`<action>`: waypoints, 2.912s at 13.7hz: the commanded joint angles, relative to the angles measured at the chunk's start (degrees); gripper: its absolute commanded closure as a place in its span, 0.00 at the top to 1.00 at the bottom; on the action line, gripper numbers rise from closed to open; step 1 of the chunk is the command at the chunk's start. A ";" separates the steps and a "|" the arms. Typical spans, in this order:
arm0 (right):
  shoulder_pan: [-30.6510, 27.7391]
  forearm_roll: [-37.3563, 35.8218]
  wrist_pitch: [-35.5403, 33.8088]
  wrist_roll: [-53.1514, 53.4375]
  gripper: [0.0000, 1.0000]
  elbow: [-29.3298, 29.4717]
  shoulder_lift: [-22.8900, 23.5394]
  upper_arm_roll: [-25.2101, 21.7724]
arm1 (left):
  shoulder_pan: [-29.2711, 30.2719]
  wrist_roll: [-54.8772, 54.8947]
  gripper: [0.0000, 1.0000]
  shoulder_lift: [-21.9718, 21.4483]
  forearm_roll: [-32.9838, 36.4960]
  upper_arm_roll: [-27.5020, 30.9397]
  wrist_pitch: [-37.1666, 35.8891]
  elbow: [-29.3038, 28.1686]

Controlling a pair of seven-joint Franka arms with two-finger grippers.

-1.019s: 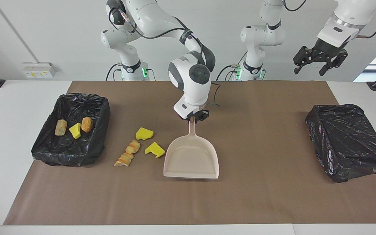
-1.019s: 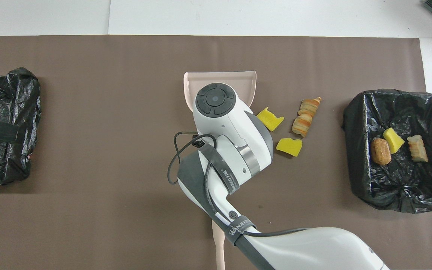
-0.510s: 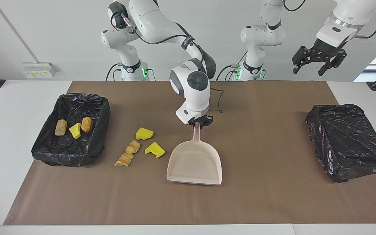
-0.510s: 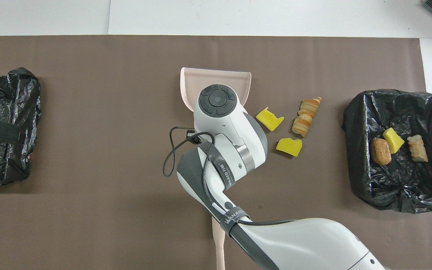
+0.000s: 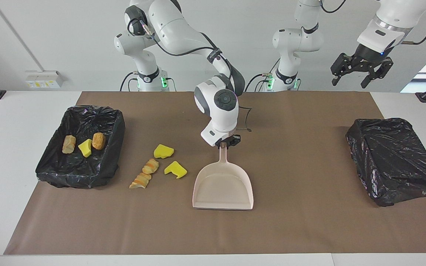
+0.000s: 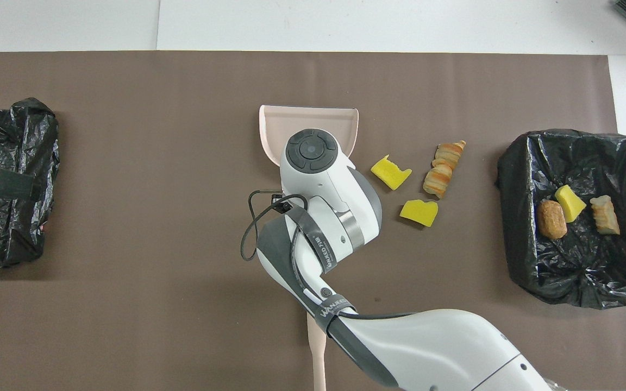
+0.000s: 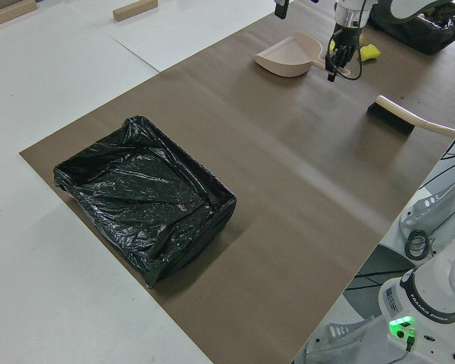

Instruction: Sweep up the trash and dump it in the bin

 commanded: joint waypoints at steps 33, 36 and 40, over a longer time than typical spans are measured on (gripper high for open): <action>21.32 13.12 13.60 10.32 0.96 -57.68 -41.99 0.45 | -31.92 -30.43 0.68 32.21 1.95 -0.09 41.27 -4.59; 21.32 13.12 13.69 9.88 0.54 -57.86 -41.99 0.45 | -31.83 -30.25 0.36 32.13 2.21 -0.09 40.83 -4.85; 21.41 13.12 13.60 10.41 0.00 -57.86 -41.90 0.45 | -31.57 -29.29 0.00 31.87 2.30 -0.09 40.40 -4.59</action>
